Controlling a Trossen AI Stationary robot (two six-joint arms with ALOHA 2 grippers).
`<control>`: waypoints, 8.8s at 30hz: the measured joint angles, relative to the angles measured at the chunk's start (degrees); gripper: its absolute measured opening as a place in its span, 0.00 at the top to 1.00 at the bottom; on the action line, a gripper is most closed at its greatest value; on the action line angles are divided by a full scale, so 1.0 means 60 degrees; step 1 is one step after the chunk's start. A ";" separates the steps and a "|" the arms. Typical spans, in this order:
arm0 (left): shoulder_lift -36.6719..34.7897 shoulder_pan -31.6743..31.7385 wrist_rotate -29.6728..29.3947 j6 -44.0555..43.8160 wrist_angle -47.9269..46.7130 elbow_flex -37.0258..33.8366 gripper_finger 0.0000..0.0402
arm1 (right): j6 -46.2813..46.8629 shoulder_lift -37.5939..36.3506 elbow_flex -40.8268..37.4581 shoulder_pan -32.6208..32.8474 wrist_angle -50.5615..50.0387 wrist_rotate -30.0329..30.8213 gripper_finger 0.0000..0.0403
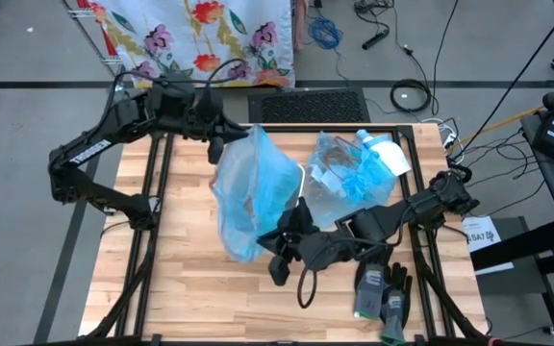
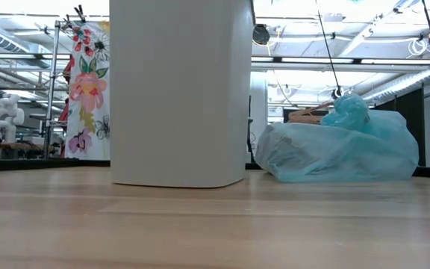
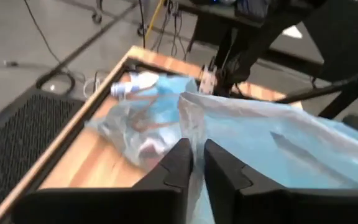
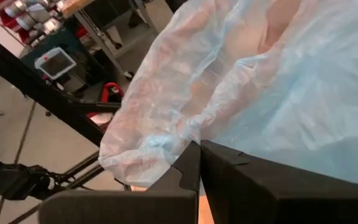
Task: Place trash/remove bag and relplace
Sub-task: Insert the new blue trash bag into the white trash bin
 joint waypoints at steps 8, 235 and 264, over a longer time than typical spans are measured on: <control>-0.0011 0.0000 0.0055 0.0005 -0.1159 0.0000 0.67 | 0.0636 -0.0003 0.0000 -0.0069 -0.0820 0.0011 0.97; -0.0771 0.0211 -0.0303 0.0820 -0.0256 -0.2838 0.96 | 0.2922 -0.1140 0.0002 -0.3719 -0.6643 0.0002 1.00; -0.0416 0.0251 0.0023 0.1065 -0.0688 -0.3102 0.96 | 0.4039 -0.0637 0.0000 -0.2461 -0.7518 0.0824 1.00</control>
